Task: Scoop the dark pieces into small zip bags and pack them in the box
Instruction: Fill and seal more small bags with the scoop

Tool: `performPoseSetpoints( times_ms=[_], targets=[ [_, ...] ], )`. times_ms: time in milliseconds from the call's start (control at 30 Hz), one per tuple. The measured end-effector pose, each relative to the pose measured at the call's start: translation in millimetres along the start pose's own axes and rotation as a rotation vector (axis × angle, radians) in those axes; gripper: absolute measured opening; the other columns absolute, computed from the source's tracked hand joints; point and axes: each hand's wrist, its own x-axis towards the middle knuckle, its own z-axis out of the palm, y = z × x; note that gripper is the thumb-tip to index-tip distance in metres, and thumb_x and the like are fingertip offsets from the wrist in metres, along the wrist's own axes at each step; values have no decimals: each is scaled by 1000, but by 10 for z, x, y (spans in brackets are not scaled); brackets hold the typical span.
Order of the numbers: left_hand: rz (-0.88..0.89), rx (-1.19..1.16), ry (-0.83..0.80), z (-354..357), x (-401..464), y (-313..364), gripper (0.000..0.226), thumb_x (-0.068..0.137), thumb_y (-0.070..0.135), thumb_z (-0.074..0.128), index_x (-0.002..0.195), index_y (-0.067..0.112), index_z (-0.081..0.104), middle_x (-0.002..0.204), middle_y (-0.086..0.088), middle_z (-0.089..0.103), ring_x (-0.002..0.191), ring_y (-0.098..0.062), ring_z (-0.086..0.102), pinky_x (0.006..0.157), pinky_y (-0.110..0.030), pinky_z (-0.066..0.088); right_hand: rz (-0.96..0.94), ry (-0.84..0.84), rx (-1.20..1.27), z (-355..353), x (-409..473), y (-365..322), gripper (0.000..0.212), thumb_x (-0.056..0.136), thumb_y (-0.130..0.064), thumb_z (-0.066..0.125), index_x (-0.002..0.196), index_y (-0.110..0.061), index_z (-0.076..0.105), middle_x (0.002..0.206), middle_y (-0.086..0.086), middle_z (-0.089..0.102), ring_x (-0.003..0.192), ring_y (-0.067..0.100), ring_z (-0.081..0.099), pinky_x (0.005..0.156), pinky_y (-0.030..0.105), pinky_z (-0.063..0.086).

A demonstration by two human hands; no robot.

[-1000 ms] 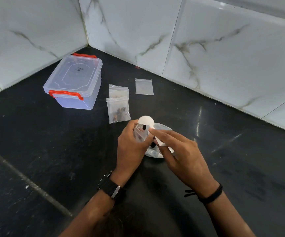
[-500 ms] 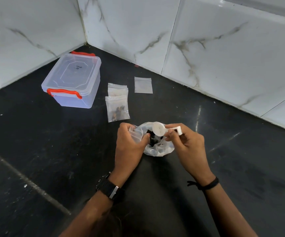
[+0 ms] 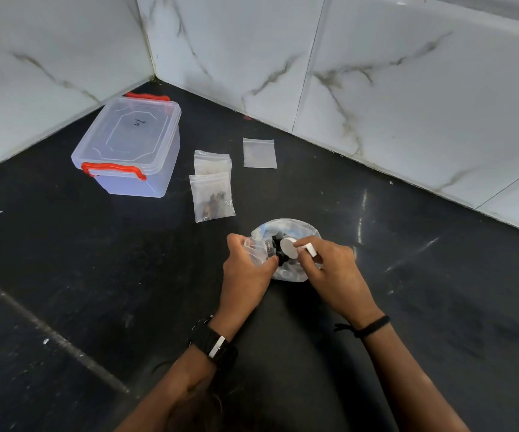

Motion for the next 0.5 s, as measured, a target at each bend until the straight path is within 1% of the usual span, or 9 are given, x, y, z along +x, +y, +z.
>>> performPoseSetpoints(
  times_ms=[33, 100, 200, 267, 400, 500],
  targets=[
    [-9, -21, 1, 4, 8, -1, 43, 79, 18, 73, 107, 16, 40, 90, 9, 54, 80, -6, 57, 66, -21, 46, 6, 7, 8, 1, 1, 0, 16, 93, -15, 55, 96, -11, 70, 87, 0, 72, 76, 11, 65, 72, 28, 53],
    [-31, -71, 4, 12, 24, -12, 39, 80, 14, 70, 106, 14, 42, 90, 5, 56, 80, -10, 58, 67, -23, 47, 15, 0, 14, 0, 3, -10, 17, 93, -15, 54, 91, -9, 69, 81, 2, 71, 73, 13, 65, 70, 33, 53],
    [-62, -161, -10, 32, 45, -45, 38, 79, 9, 70, 105, 16, 42, 94, -1, 58, 84, -16, 60, 76, -36, 53, 44, -22, 44, 2, 10, -22, 18, 94, -17, 53, 89, -8, 69, 78, 2, 70, 71, 14, 65, 69, 33, 53],
    [-78, -215, -9, 41, 49, -48, 40, 78, 6, 70, 104, 17, 42, 95, -2, 57, 87, -18, 61, 81, -43, 55, 72, -16, 74, 10, 8, -26, 19, 94, -17, 53, 90, -8, 69, 77, 2, 70, 71, 13, 66, 68, 33, 53],
    [-80, -265, 7, 57, 52, -37, 41, 78, 3, 69, 106, 16, 42, 98, -3, 57, 95, -24, 63, 84, -46, 55, 139, 63, 184, 17, 6, -27, 18, 92, -13, 52, 83, -8, 67, 69, 5, 68, 65, 20, 65, 63, 42, 53],
    [-67, -280, 12, 68, 51, -34, 39, 79, 0, 66, 106, 15, 43, 100, -5, 58, 97, -26, 63, 85, -46, 55, 165, 65, 236, 12, 3, -41, 19, 92, -11, 52, 83, -6, 67, 69, 10, 68, 65, 26, 64, 63, 42, 52]
  ],
)
